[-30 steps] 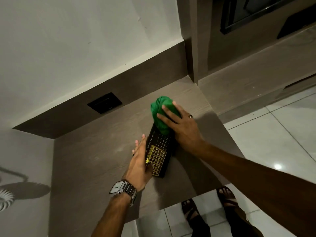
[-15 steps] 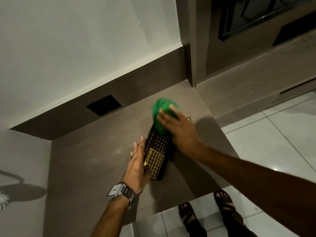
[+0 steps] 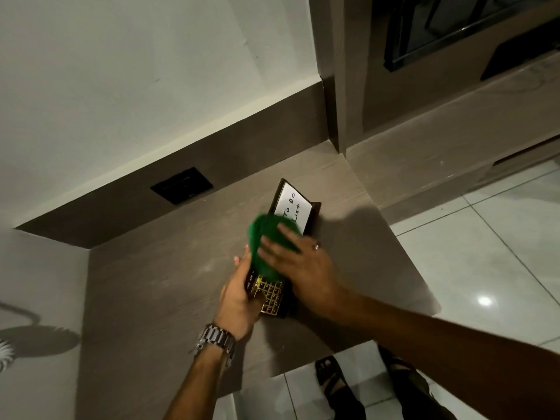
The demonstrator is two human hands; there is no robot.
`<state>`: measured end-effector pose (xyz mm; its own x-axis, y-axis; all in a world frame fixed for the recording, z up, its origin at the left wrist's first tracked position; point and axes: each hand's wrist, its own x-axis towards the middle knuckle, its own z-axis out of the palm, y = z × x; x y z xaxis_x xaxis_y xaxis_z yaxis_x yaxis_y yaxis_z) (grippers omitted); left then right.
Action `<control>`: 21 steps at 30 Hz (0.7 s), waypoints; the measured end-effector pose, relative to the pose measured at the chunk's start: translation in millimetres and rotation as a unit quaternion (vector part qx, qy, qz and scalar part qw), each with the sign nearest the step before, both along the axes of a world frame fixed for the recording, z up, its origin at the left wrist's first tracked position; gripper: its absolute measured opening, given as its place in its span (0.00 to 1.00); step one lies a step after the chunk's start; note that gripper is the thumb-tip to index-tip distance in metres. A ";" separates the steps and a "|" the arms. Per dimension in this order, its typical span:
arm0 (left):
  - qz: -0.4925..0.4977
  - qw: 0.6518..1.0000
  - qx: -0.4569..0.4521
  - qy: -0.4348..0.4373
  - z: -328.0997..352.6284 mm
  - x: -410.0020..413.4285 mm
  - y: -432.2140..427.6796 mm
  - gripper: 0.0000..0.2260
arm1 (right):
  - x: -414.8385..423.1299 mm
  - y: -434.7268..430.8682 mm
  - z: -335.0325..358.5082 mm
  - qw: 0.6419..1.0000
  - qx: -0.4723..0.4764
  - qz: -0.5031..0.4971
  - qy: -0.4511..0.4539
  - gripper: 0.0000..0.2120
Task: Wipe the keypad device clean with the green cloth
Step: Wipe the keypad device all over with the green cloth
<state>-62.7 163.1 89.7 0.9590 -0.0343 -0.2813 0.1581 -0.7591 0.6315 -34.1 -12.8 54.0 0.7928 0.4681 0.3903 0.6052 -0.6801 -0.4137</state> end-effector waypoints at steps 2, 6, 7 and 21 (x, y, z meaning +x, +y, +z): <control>0.037 0.992 -0.113 0.033 5.8 0.6 -2.1 0.26 | -22.9 -0.6 -6.1 0.995 -0.032 0.092 -0.014 0.39; 0.077 0.975 -0.200 0.053 4.3 5.6 -2.0 0.36 | -1.4 -20.0 1.6 0.999 -0.032 0.024 0.029 0.40; 0.084 0.971 -0.213 0.066 3.2 5.9 -1.6 0.36 | 6.0 -22.9 6.2 0.997 -0.022 -0.022 0.065 0.39; 0.027 0.978 -0.129 0.162 -3.6 13.6 7.4 0.39 | -5.4 -19.7 -11.6 0.996 0.018 0.026 0.082 0.43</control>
